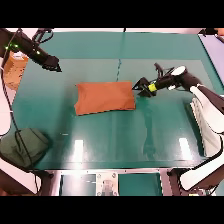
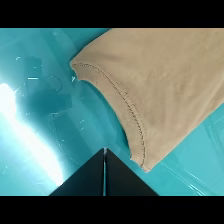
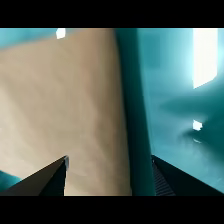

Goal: Fold the shirts.

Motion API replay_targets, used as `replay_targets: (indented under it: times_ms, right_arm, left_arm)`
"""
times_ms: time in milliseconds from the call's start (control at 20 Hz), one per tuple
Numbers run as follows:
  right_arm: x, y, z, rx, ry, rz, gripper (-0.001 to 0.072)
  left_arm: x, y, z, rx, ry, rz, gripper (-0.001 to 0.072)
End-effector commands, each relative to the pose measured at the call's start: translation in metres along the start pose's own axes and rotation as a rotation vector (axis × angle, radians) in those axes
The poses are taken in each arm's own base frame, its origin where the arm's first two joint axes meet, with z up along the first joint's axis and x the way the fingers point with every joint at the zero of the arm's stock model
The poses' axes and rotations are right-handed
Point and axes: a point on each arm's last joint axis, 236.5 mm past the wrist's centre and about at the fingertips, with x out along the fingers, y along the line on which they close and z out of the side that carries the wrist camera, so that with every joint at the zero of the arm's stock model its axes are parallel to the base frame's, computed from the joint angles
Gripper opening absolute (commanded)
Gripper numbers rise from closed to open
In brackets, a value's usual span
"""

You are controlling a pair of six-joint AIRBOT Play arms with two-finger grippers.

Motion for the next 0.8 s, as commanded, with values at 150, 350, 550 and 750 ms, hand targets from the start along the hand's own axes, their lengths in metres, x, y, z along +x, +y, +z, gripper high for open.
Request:
replay_targets:
  times_ms: [150, 350, 550, 750]
  right_arm:
    - [0.068, 0.037, -0.029, 0.043, 0.073, 0.191, 0.0547]
    - [0.035, 0.102, -0.003, -0.08, 0.024, 0.33, 0.0015]
    - [-0.083, 0.15, 0.039, -0.177, -0.144, 0.405, 0.0015]
    - [-0.229, 0.131, 0.07, -0.163, -0.435, 0.35, 0.0014]
  left_arm:
    - [0.0, 0.0, 0.0, -0.003, 0.001, 0.0, 0.0022]
    - [0.0, 0.0, -0.001, -0.003, 0.004, -0.001, 0.0022]
    - [0.0, -0.003, -0.007, -0.003, 0.029, -0.013, 0.0022]
    - [0.0, -0.006, -0.013, -0.003, 0.054, -0.025, 0.0022]
